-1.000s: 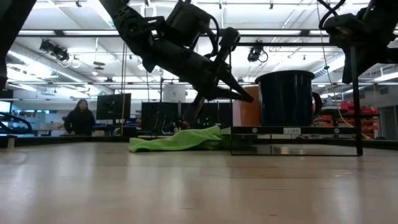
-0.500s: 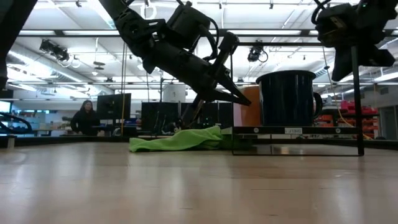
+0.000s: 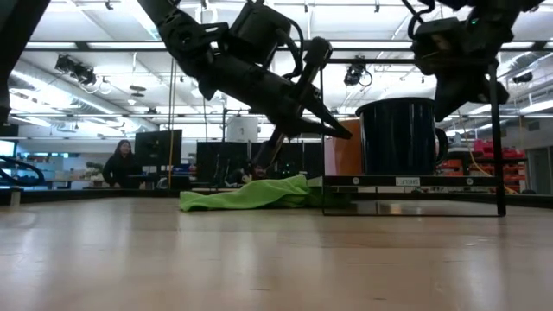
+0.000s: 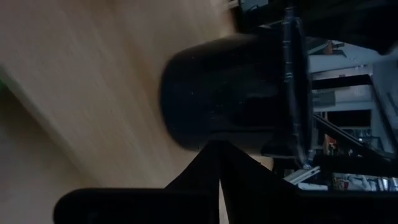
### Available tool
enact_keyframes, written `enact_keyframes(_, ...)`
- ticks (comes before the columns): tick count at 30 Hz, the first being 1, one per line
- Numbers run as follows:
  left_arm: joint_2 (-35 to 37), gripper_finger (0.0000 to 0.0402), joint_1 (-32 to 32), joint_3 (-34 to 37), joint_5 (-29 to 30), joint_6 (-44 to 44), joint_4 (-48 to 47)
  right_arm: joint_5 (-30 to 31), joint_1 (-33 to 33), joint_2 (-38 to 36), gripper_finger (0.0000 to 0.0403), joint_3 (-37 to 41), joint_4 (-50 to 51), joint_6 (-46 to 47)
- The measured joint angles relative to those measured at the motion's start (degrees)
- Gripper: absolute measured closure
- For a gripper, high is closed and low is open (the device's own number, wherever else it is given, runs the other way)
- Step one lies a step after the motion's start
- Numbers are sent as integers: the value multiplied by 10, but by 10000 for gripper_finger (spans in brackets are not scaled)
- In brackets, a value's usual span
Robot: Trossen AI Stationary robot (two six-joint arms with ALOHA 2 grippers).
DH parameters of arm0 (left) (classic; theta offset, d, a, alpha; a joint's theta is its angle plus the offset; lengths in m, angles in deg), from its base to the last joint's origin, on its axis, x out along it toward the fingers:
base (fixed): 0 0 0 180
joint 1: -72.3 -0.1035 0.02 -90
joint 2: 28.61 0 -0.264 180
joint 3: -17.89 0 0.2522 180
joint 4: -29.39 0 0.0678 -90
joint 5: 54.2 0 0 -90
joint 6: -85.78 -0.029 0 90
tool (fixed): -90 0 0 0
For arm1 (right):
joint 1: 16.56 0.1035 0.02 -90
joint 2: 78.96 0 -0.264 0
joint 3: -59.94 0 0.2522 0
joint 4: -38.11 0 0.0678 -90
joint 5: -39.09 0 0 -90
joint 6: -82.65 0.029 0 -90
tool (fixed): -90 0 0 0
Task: Stack small to large cups/mugs on shelf
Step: Put the blue mug on the shelf
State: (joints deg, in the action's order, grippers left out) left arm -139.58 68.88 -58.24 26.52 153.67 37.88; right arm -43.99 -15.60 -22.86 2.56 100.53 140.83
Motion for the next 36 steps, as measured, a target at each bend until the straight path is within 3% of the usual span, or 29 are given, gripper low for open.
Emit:
enact_keyframes(5, 2, 392, 0, 0, 0, 4, 3, -25, -5, 15, 402, 0, -29, -16)
enact_keyframes(12, 2, 378, 0, 0, 0, 4, 5, -27, -5, 26, 402, 0, -36, -20)
enact_keyframes(36, 2, 392, -10, 0, -2, 20, 39, -45, -5, 42, 403, 0, -65, -24)
